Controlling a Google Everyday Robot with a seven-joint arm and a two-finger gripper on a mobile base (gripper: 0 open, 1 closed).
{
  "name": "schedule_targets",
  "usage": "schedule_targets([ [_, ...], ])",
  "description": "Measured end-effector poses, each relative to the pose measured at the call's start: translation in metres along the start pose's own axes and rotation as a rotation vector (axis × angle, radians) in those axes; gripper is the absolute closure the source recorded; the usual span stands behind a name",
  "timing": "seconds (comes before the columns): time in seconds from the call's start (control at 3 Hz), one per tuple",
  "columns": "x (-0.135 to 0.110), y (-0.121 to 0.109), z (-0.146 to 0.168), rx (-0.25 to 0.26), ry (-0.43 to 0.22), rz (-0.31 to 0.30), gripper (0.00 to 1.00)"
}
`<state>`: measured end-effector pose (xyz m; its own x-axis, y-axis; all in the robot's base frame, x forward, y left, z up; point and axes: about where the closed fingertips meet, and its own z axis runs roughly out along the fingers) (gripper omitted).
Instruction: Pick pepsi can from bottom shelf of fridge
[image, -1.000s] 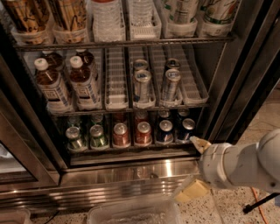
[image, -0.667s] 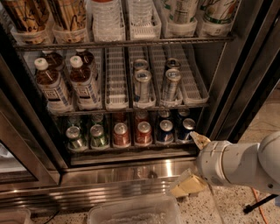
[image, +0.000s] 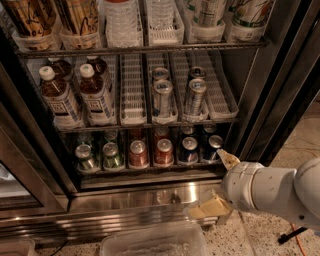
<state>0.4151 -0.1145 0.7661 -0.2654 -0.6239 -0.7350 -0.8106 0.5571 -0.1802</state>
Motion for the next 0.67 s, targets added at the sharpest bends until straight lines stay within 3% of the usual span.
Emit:
schedule_targets([
  [0.67, 0.033, -0.018, 0.033, 0.191, -0.256, 0.304, 0.0],
])
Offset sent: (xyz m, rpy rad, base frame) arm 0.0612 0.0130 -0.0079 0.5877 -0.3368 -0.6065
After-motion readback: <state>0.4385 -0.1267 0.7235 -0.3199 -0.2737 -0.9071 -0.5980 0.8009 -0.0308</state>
